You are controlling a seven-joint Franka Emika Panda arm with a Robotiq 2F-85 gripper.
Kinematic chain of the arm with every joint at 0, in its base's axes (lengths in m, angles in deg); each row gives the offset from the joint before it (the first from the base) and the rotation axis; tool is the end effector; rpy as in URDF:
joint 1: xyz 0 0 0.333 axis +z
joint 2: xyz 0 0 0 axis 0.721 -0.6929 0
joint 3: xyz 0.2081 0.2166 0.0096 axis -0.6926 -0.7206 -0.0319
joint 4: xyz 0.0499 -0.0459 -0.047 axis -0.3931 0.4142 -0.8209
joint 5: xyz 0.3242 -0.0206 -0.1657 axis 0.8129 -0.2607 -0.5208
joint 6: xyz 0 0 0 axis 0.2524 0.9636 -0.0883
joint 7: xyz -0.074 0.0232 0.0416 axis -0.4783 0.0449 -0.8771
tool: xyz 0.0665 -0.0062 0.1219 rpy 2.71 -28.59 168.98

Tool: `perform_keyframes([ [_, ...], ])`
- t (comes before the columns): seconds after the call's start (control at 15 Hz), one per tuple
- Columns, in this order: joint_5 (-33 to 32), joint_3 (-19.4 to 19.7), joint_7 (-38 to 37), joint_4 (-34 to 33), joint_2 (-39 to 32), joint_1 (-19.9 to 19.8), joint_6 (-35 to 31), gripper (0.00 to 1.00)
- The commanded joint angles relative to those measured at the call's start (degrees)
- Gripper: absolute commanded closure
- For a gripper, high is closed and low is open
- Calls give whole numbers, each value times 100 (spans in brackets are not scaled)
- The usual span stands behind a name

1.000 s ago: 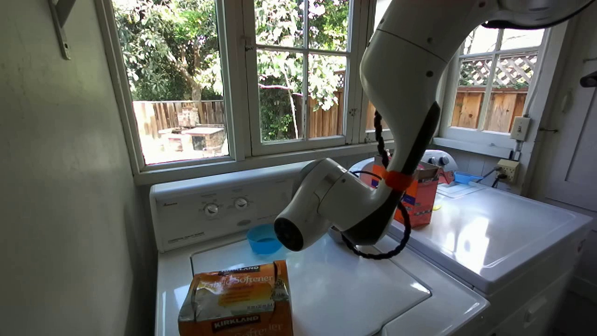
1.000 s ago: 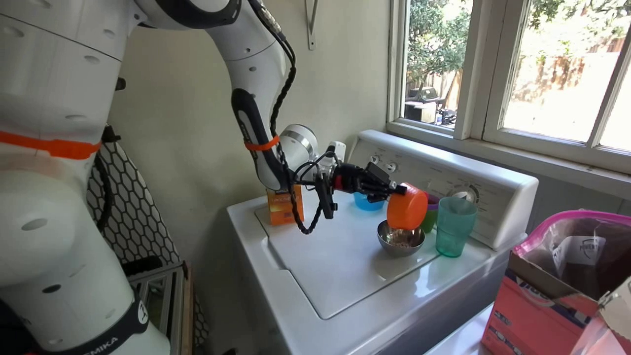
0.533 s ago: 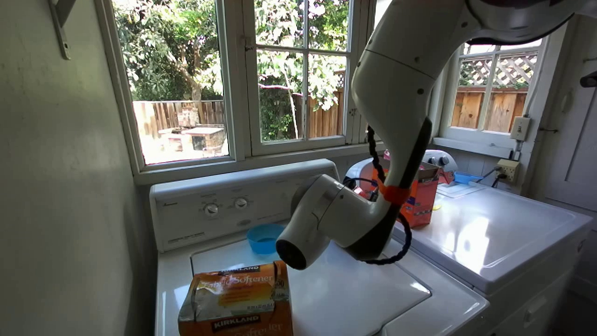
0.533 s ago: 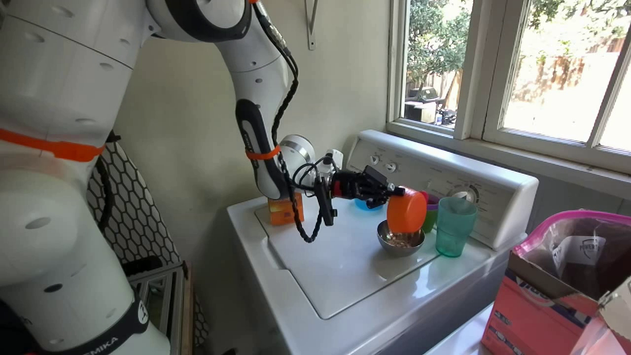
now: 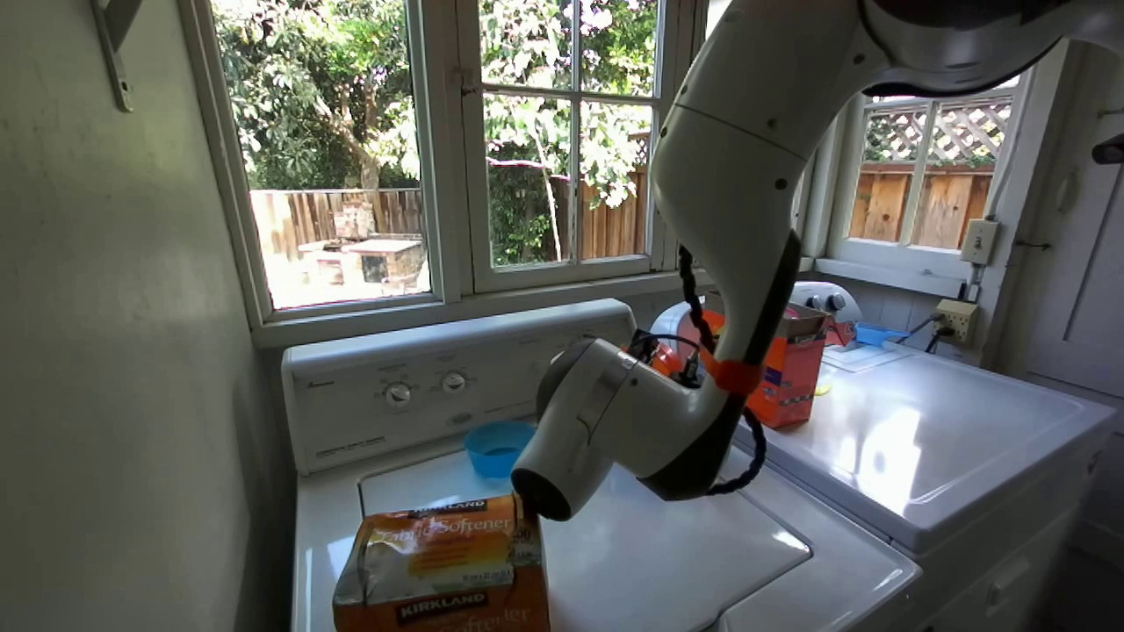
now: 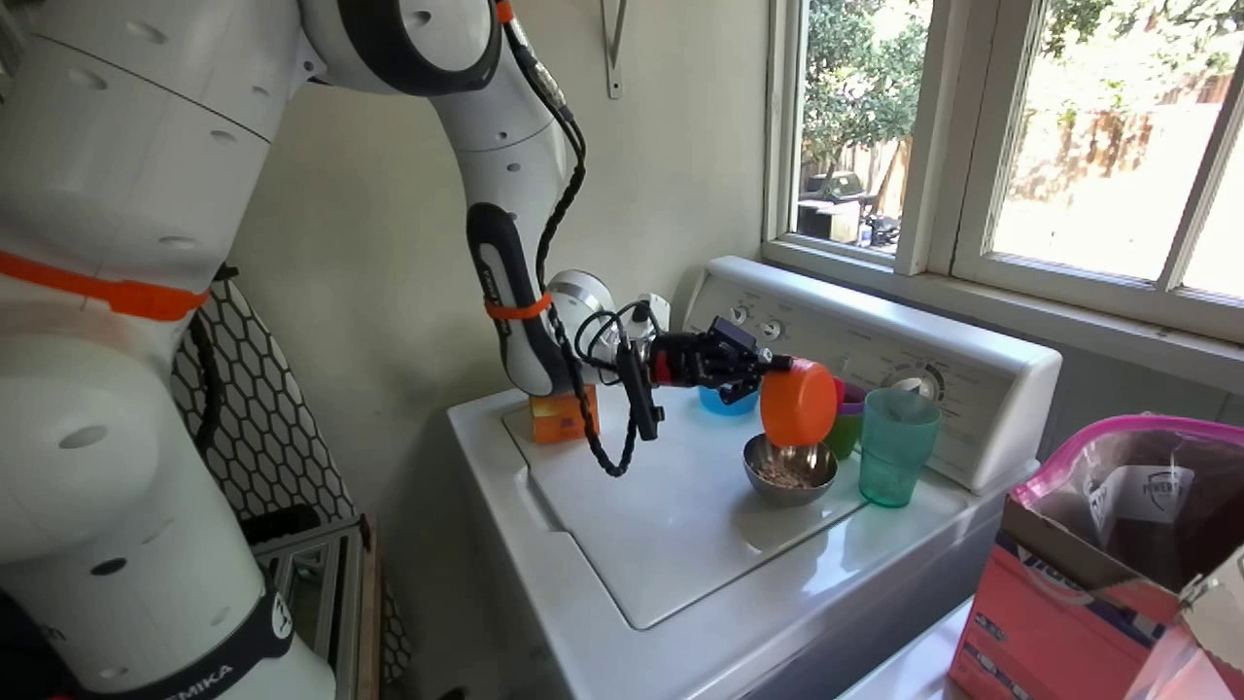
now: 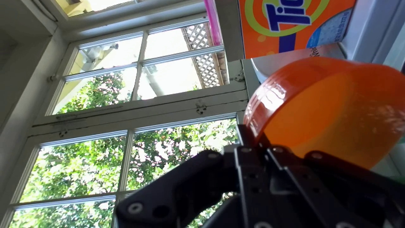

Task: Move the objects from the orange bowl into the silver bowl

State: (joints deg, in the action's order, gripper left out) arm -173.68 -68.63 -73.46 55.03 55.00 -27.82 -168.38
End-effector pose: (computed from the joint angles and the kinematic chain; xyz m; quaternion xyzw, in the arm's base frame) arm 0.5080 0.1422 0.1871 0.6468 0.1524 0.3401 0.6654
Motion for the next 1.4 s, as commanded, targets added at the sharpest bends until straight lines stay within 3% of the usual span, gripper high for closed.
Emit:
perform_keyframes([
  [0.0,-179,-34,181,-133,-203,40,310,98],
  [0.6,-135,-68,625,-138,-212,94,660,98],
  [1.33,-25,-153,542,-27,-23,5,737,98],
])
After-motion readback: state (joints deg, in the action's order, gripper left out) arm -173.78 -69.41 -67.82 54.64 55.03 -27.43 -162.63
